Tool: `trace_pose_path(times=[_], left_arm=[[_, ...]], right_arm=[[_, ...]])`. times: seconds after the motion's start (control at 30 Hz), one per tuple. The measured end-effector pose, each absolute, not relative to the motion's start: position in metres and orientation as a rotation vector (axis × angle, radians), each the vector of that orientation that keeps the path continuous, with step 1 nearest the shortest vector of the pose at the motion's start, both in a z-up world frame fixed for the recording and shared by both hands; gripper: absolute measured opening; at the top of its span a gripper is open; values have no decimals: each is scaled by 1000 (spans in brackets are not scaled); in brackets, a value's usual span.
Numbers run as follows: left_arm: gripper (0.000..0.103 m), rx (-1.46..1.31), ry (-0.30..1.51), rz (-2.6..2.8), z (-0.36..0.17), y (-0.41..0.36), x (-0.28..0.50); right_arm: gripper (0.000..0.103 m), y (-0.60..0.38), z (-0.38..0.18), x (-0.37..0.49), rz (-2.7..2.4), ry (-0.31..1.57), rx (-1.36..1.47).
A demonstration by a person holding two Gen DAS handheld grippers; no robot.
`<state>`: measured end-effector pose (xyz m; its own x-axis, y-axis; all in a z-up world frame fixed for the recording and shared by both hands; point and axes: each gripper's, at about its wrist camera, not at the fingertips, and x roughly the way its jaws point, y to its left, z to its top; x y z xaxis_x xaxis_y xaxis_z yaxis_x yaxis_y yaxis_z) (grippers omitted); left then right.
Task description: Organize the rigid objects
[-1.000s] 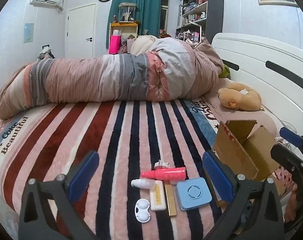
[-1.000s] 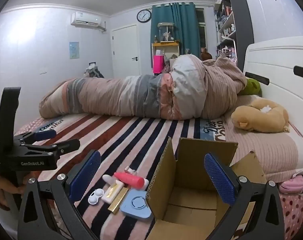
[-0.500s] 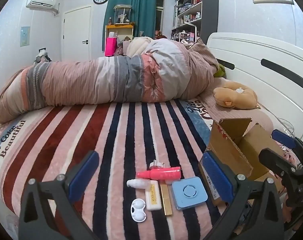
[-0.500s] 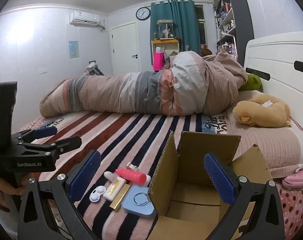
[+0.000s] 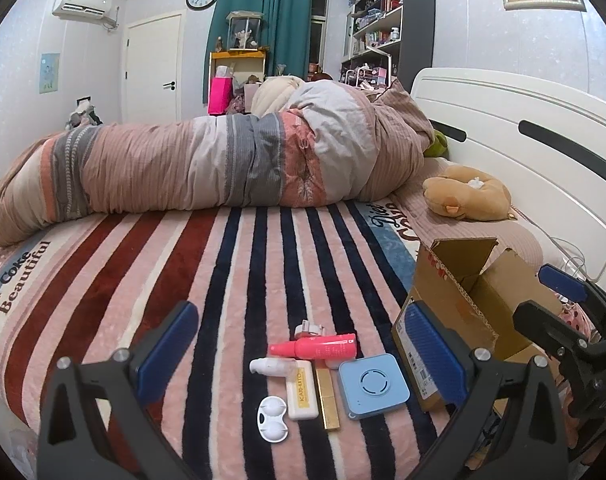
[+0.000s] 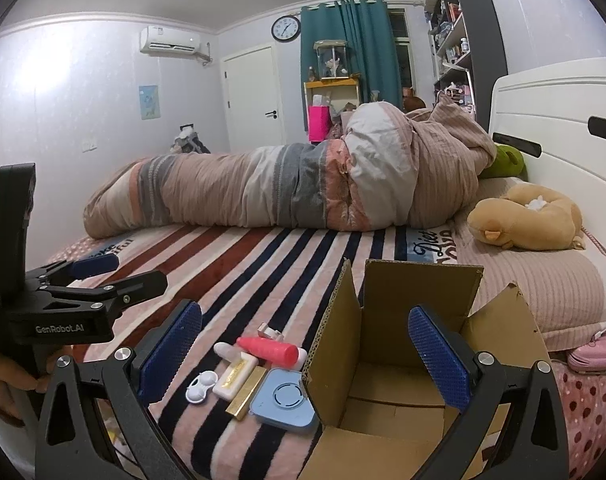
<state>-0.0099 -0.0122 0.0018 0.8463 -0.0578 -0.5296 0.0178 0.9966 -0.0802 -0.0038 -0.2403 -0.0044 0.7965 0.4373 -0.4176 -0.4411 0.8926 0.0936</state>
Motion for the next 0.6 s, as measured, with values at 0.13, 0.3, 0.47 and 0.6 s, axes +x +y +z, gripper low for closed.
trace_pose_path(times=[0.13,0.3,0.47,0.6], left_arm=[[102,-73,561,-37,2,-12,-11],[102,-77,560,-42,2,-11,-11],[102,-75,558,-41,3,-10,-11],[102,-77,561,-45,3,-8,-12]], right_arm=[[103,-240,-4,-4,471,447,-10],[103,-241,-4,-5,476,448,-6],[103,-241,-4,-6,478,447,-5],[103,-240,-4,-8,479,448,-4]])
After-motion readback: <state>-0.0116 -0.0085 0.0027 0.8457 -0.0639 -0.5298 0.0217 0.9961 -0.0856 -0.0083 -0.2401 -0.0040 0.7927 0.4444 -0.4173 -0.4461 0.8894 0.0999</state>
